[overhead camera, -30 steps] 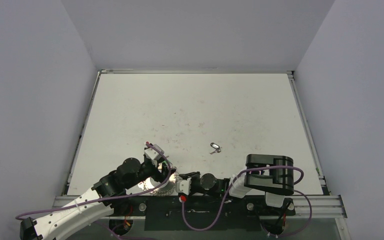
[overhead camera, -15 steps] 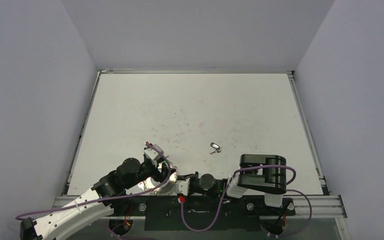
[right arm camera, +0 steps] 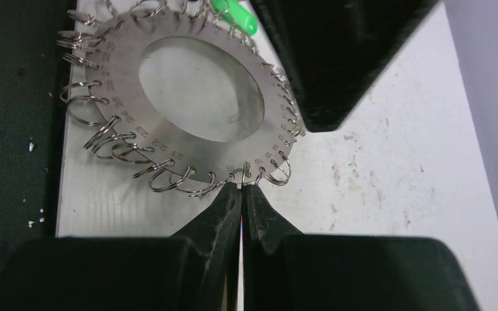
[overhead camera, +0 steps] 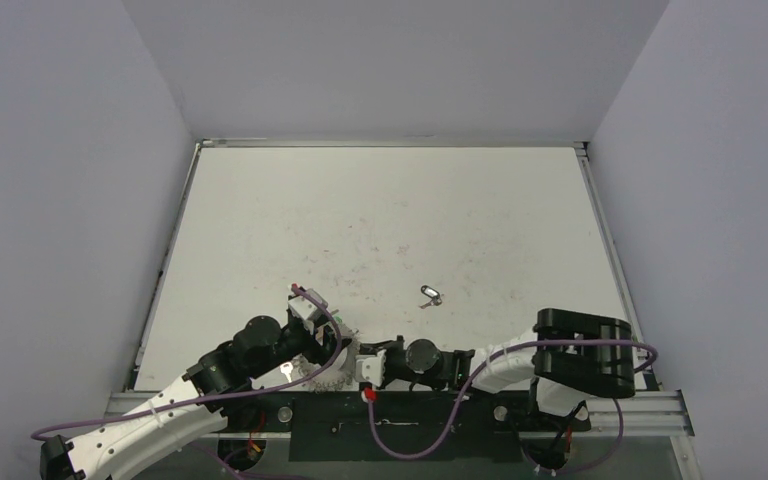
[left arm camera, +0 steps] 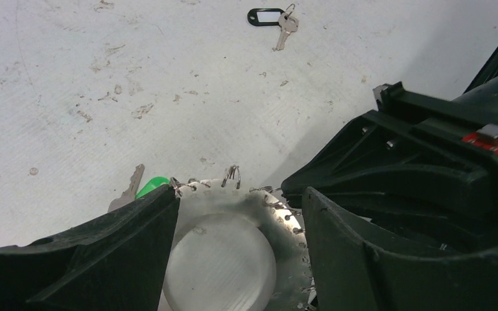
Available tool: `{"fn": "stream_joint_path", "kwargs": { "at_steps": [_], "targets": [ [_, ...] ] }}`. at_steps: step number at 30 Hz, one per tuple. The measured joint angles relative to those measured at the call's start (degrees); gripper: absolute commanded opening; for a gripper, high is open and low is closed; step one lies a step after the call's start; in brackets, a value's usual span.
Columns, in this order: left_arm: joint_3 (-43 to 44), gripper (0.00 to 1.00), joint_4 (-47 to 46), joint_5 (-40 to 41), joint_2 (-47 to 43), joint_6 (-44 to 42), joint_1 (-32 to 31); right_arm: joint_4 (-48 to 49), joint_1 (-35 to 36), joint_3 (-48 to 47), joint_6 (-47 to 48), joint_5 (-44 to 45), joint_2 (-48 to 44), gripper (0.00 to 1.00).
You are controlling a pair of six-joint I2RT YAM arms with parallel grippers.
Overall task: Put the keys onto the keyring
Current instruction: Pick up the keyring from the center of the board.
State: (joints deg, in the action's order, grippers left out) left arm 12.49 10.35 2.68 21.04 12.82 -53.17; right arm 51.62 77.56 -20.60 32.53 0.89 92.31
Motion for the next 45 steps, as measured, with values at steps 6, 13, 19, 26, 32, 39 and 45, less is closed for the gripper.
{"fn": "stream_joint_path", "kwargs": {
  "at_steps": [6, 13, 19, 26, 32, 39, 45],
  "targets": [
    [0.0, 0.67, 0.1, -0.2, -0.2, -0.5, 0.0, -13.0, -3.4, -0.4, 0.2, -5.2, -13.0, 0.0],
    [0.0, 0.6, -2.5, -3.0, -1.2, -3.3, 0.0, -32.9, -12.6, -3.4, -0.4, -17.0, -29.1, 0.0],
    [-0.3, 0.51, -11.9, -11.1, -0.5, -10.8, 0.0, -47.2, -17.0, -9.1, -0.3, -26.0, -36.0, 0.0],
    [-2.5, 0.43, -23.9, -20.4, 5.9, -18.8, 0.0, -57.1, -17.6, -13.3, -1.8, -32.3, -36.2, 0.0],
    [-2.5, 0.42, -31.8, -25.8, 12.9, -23.4, -0.7, -58.4, -17.7, -14.5, -4.0, -34.5, -35.1, 0.0],
    [-2.6, 0.47, -36.1, -28.9, 14.7, -25.8, -2.3, -58.3, -18.2, -14.7, -7.1, -34.6, -35.1, 0.0],
    [-3.7, 0.35, -37.4, -28.6, 13.9, -26.0, -3.0, -58.1, -18.3, -14.8, -9.3, -34.6, -35.1, 0.0]
  ]
}}
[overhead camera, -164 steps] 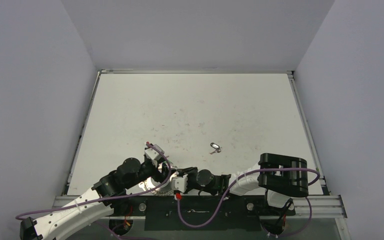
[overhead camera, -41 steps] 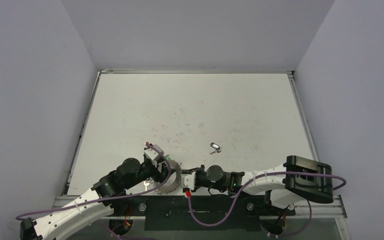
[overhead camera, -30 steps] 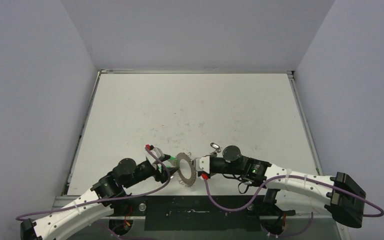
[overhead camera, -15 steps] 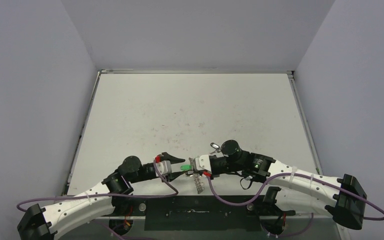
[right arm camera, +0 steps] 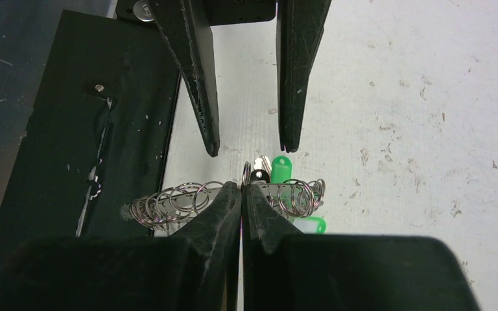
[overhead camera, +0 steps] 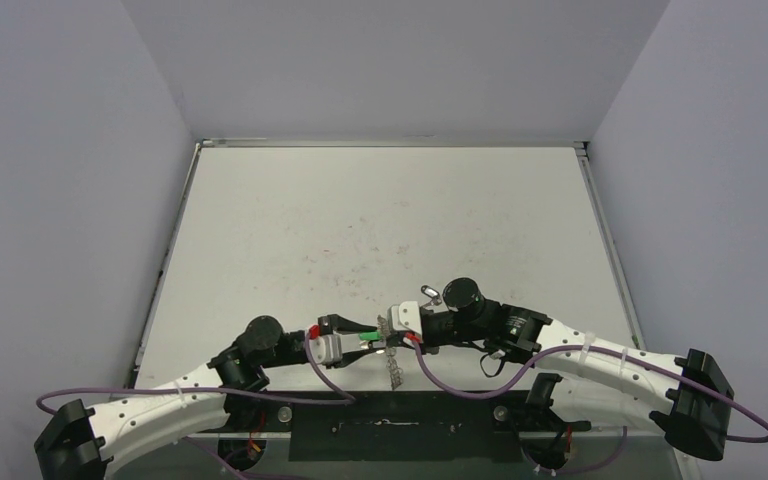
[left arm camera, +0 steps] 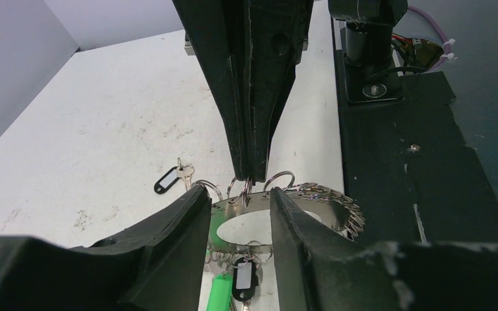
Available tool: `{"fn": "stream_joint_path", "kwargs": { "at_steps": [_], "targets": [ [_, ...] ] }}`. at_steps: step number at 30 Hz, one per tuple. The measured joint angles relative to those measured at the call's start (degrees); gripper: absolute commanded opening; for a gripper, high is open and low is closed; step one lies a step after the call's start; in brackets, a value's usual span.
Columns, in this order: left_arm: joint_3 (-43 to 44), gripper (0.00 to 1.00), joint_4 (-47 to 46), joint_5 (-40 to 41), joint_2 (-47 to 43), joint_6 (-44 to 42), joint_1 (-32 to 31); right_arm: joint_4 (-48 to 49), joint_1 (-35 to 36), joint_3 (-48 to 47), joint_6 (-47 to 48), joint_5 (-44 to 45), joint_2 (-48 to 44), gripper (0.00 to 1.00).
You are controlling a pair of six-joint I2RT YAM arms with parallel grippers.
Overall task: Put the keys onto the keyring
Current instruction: Pick up the keyring from the center of the board.
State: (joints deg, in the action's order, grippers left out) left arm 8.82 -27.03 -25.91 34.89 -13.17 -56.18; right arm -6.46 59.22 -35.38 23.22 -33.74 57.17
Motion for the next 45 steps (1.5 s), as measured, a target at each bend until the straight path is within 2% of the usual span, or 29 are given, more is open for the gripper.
{"fn": "stream_joint_path", "kwargs": {
  "at_steps": [16, 21, 28, 32, 36, 45],
  "targets": [
    [-0.1, 0.17, -1.4, 0.7, 6.6, -1.1, -1.8, 0.4, 0.0, 0.0, -1.7, -0.1, 0.0, 0.0],
    [-0.1, 0.22, -2.2, 1.8, 6.8, -1.1, -2.3, 0.4, -0.1, 0.0, -1.7, -0.2, 0.0, 0.0],
    [0.0, 0.21, -2.4, 3.5, 6.7, -1.0, -3.1, 0.4, -0.1, 0.0, -1.7, -0.2, 0.0, 0.0],
    [0.2, 0.15, -2.4, 4.5, 6.5, -1.0, -3.5, 0.4, -0.1, 0.0, -1.7, -0.3, 0.0, 0.0],
    [0.3, 0.0, -2.5, 5.0, 6.0, -1.1, -3.8, 0.4, -0.1, 0.0, -1.7, -0.4, 0.0, 0.0],
    [0.9, 0.01, -1.4, 5.8, 5.7, -1.2, -3.9, 0.8, -0.3, 0.0, -1.9, -0.6, 0.0, 0.0]
  ]
}}
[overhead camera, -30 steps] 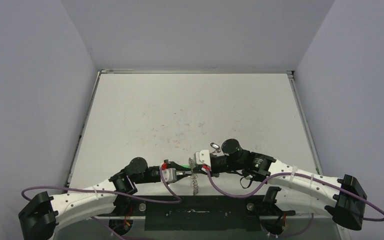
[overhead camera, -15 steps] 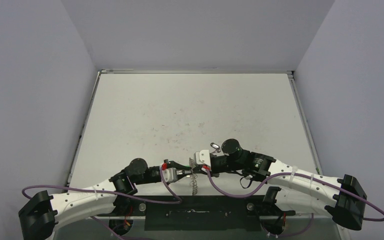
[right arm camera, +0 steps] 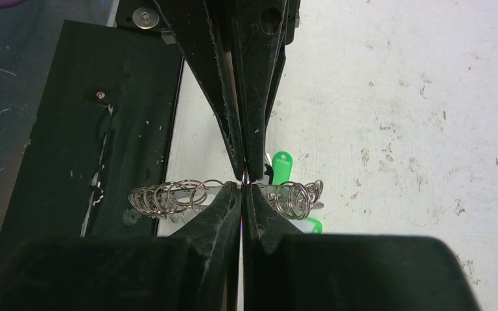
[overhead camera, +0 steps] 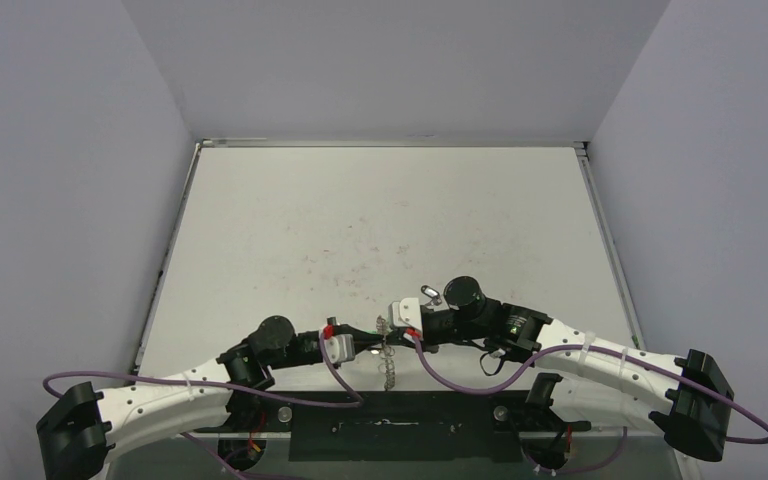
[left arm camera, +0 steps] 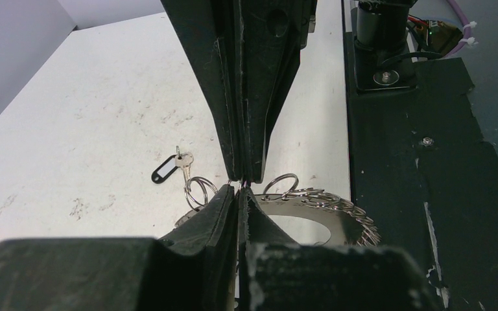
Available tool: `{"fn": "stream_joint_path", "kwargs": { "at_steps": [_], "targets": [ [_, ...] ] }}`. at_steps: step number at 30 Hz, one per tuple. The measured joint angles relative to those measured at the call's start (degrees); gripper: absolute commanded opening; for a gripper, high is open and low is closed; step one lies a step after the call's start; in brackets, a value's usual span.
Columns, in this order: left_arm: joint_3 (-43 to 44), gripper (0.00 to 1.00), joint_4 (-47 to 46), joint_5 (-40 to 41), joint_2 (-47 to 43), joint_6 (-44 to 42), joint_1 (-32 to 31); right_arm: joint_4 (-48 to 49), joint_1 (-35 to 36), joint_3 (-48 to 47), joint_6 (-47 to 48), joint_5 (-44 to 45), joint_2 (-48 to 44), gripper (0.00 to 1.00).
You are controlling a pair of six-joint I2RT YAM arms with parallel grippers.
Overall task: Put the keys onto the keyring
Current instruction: Pick up the keyring from the center of the board.
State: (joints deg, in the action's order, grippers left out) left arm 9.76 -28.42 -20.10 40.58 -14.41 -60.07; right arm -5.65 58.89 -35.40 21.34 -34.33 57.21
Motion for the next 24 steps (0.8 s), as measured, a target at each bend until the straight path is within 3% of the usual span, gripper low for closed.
{"fn": "stream_joint_path", "kwargs": {
  "at_steps": [4, 15, 17, 20, 24],
  "targets": [
    [0.4, 0.15, 0.5, 0.7, 0.2, -0.2, -0.2, 0.0, 0.0, 0.0, 0.0, 0.0, 0.0, 0.0],
    [0.7, 0.23, 0.5, 3.0, 0.9, -1.1, -0.8, 0.0, 0.0, 0.0, 0.0, 0.0, 0.0, 0.0],
    [0.7, 0.2, 0.5, 3.1, 1.1, -1.2, -0.8, 0.0, 0.0, 0.0, 0.0, 0.0, 0.0, 0.0],
    [0.9, 0.0, 0.5, 3.1, 1.6, -1.3, -1.0, 0.0, 0.0, 0.0, 0.0, 0.0, 0.0, 0.0],
    [1.4, 0.0, 1.3, 2.6, 2.4, -1.7, -1.1, -0.1, -0.2, 0.0, 0.0, 0.3, 0.0, 0.0]
  ]
}}
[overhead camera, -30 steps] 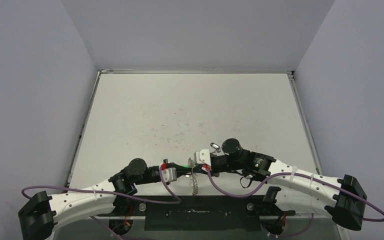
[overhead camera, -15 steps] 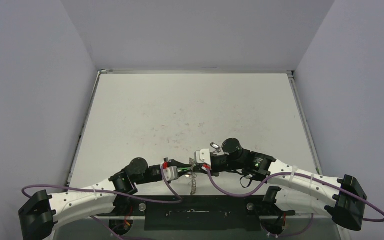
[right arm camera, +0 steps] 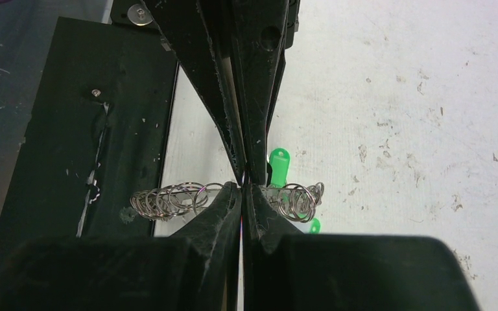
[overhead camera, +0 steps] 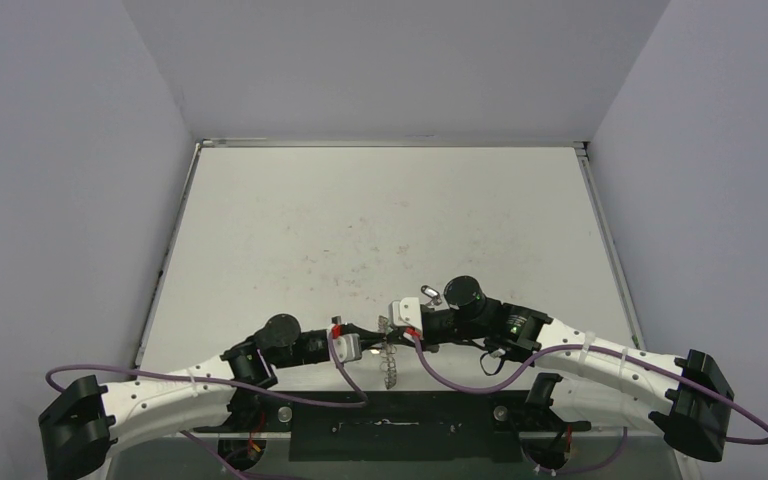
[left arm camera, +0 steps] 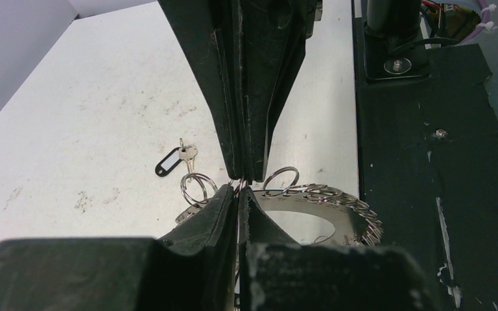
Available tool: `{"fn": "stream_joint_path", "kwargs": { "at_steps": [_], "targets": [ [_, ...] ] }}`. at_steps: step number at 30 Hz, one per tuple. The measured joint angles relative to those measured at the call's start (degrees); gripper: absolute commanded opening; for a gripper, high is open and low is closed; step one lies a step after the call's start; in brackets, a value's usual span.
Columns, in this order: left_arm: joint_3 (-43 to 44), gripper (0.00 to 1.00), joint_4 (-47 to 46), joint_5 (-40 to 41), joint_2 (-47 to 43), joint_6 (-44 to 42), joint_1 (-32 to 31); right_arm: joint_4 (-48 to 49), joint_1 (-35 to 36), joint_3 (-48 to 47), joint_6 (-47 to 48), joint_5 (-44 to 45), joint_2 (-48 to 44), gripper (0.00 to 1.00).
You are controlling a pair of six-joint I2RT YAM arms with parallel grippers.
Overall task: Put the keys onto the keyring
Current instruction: Pick up the keyring from the center of the board, then pick up the key from the center of the board.
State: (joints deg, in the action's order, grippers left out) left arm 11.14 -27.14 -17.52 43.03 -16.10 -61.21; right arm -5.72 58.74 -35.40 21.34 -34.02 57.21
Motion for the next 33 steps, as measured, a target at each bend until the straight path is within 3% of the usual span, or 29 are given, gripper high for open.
{"fn": "stream_joint_path", "kwargs": {
  "at_steps": [3, 8, 10, 19, 27, 33],
  "targets": [
    [0.5, 0.0, 0.5, -0.2, 0.5, 0.0, 0.0, -0.3, -0.1, 0.0, 0.0, 0.3, 0.0, 0.23],
    [0.5, 0.0, 0.9, 0.4, 0.4, 0.0, 0.0, 0.2, -0.1, -0.1, -0.3, 2.6, -1.1, 0.86],
    [0.5, 0.0, 1.3, 1.0, -0.2, 0.3, 0.0, 0.5, -0.1, 0.0, -0.5, 4.7, -3.1, 0.98],
    [0.1, 0.0, 3.5, 3.3, -8.0, 1.9, -0.2, 4.3, -0.7, 1.8, -2.6, 15.7, -13.7, 1.0],
    [-1.7, 0.0, 4.7, 4.4, -14.8, 7.2, -0.2, 3.1, -1.5, 1.6, -14.6, 28.0, -13.1, 1.0],
    [-2.8, 0.0, 4.8, 5.6, -16.4, 12.0, -0.2, 0.6, -2.5, 0.9, -21.0, 30.3, -10.7, 1.0]
  ]
}}
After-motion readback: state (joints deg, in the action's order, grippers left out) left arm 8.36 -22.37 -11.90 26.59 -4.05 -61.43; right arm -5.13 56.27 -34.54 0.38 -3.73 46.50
